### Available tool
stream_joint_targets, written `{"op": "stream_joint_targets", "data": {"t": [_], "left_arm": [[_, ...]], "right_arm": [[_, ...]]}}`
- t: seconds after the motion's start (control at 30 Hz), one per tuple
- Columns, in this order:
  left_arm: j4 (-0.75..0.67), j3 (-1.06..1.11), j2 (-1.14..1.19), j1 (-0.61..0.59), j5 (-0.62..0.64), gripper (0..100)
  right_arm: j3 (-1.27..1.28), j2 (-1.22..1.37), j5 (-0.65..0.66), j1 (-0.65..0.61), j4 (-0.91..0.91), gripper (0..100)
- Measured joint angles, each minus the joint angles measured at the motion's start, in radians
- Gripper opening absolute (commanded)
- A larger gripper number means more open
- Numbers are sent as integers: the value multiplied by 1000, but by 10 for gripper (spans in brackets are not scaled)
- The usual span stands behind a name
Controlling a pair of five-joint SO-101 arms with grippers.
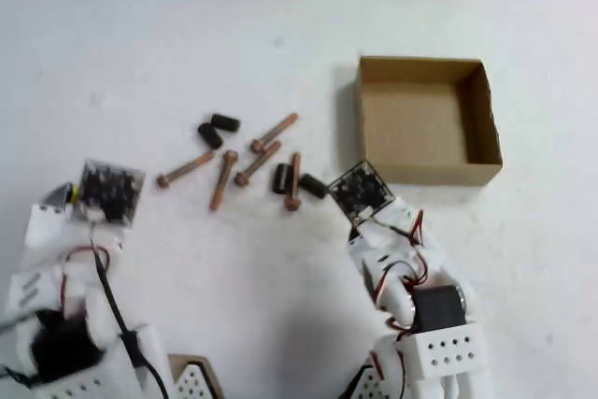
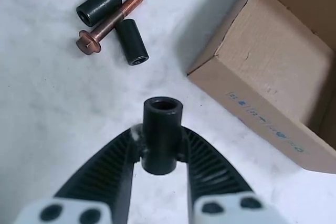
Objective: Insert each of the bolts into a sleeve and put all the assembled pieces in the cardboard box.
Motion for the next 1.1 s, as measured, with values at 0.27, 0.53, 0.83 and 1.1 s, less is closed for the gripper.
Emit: {"op": "stream_joint_targets", "data": {"t": [0.27, 0.53, 0.83, 1.1], "left_arm": [[103, -282, 503, 170, -3, 24], [124, -466, 885, 359, -3, 118], [124, -680, 1341, 382, -28, 150], [124, -836, 1600, 381, -244, 150]], "right_arm": [[0, 0, -3, 0, 0, 16], [6, 0, -3, 0, -2, 16], [23, 0, -3, 0, -17, 16], [23, 0, -3, 0, -17, 16]]}}
